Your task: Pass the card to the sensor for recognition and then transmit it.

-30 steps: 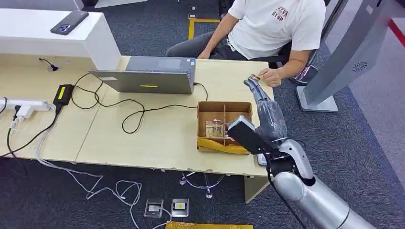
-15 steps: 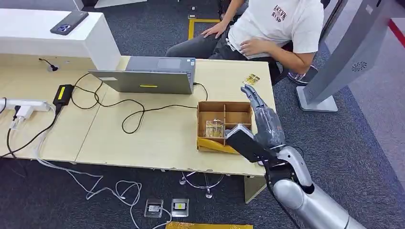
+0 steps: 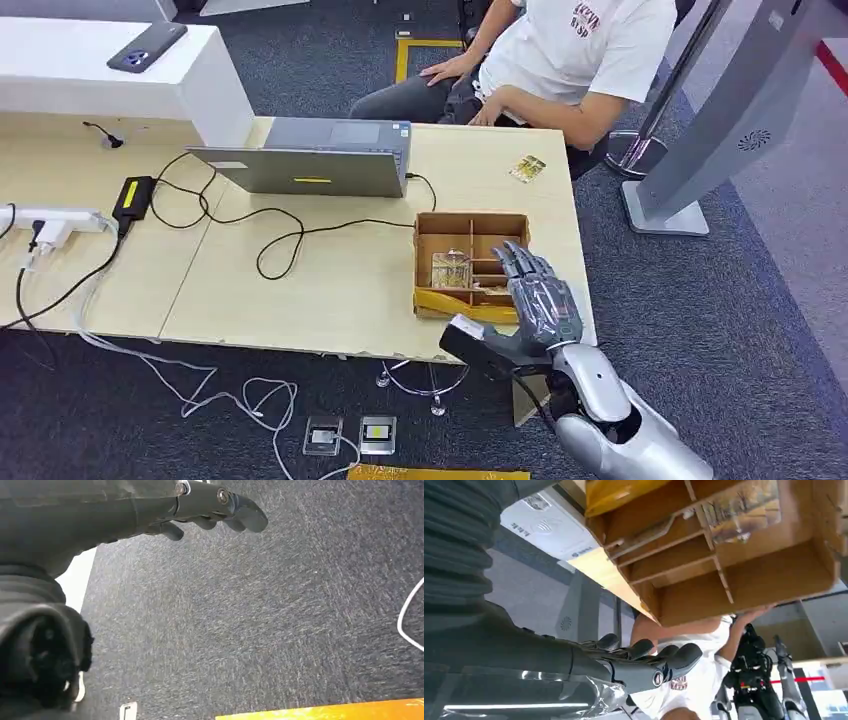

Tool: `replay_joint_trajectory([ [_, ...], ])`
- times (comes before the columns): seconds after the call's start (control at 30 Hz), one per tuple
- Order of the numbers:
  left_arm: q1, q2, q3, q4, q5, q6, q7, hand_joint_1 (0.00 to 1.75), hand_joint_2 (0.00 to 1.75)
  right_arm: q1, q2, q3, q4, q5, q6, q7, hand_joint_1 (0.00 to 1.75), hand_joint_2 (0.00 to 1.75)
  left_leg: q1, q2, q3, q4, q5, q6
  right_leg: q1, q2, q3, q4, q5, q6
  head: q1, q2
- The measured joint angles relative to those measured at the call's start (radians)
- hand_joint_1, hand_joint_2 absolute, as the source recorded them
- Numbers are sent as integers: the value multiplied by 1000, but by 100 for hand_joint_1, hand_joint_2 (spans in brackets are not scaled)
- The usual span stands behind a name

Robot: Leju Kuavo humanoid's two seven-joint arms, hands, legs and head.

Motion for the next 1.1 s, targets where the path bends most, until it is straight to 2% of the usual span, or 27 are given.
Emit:
replay_joint_trajectory([
  [0.27, -2, -3, 6, 0, -1, 0, 1, 0, 0, 8, 4, 31, 72, 2, 3, -1, 0, 175, 0, 2, 1, 0, 0, 0, 0, 1, 0, 0, 0, 0, -1, 0],
  [0.63, -2, -3, 8, 0, -1, 0, 1, 0, 0, 8, 10, 50, 107, 2, 2, -1, 0, 175, 0, 1, 1, 0, 0, 0, 0, 1, 0, 0, 0, 0, 0, 0],
  [0.8, -2, -3, 8, 0, 0, 0, 0, 0, 0, 8, 10, 59, 125, 46, 16, 38, 0, 175, 0, 2, 1, 0, 0, 0, 0, 1, 0, 0, 0, 0, -1, 0],
  [1.1, -2, -2, 8, 0, -3, 0, -7, 0, 0, 14, 10, 60, 149, 89, -11, 39, 0, 175, 0, 2, 1, 0, 0, 0, 0, 1, 0, 0, 0, 0, -1, 0],
])
